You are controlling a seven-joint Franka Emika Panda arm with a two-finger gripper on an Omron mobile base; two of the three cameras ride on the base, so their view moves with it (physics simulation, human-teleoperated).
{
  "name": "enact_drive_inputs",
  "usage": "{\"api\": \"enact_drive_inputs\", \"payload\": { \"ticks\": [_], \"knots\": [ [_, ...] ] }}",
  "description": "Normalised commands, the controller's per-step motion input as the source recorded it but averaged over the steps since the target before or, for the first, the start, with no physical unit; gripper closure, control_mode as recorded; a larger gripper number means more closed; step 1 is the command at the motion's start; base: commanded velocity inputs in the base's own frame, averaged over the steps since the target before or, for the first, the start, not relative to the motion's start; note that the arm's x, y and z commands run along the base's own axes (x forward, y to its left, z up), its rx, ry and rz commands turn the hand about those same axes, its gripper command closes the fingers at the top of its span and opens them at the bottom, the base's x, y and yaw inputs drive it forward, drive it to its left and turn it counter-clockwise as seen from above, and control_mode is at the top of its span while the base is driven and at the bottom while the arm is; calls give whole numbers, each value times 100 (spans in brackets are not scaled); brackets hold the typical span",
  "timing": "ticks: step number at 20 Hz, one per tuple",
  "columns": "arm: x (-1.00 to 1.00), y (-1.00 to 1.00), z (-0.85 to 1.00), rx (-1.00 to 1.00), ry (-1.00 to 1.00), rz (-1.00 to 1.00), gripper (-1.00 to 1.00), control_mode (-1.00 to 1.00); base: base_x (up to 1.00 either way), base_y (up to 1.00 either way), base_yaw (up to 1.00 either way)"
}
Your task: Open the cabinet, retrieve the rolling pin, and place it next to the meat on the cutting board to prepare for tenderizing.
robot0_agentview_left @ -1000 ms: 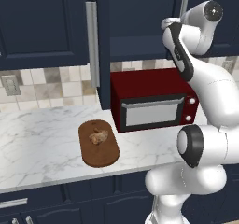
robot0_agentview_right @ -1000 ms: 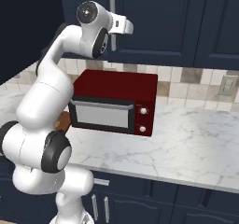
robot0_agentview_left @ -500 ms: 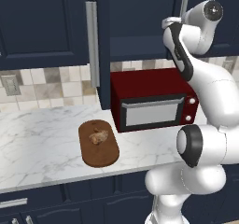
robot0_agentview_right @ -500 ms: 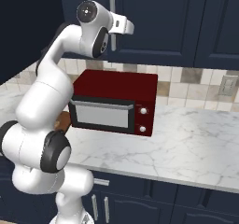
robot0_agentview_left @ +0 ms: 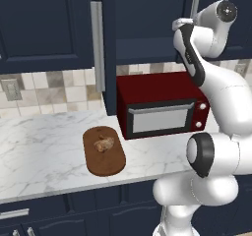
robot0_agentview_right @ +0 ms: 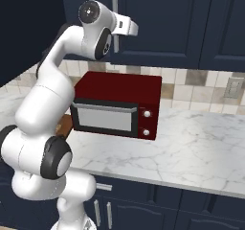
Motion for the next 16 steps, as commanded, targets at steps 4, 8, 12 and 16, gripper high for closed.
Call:
{"api": "enact_drive_inputs", "payload": {
  "ticks": [4,8,12,16],
  "knots": [
    [-47,-72,0,0,0,0,100,-100,0,0,0],
    [-81,-72,0,2,0,0,100,-100,0,0,0],
    [-87,-72,0,4,0,0,100,-100,0,0,0],
    [-90,-77,0,5,0,1,100,-100,0,0,0]
  ]
}}
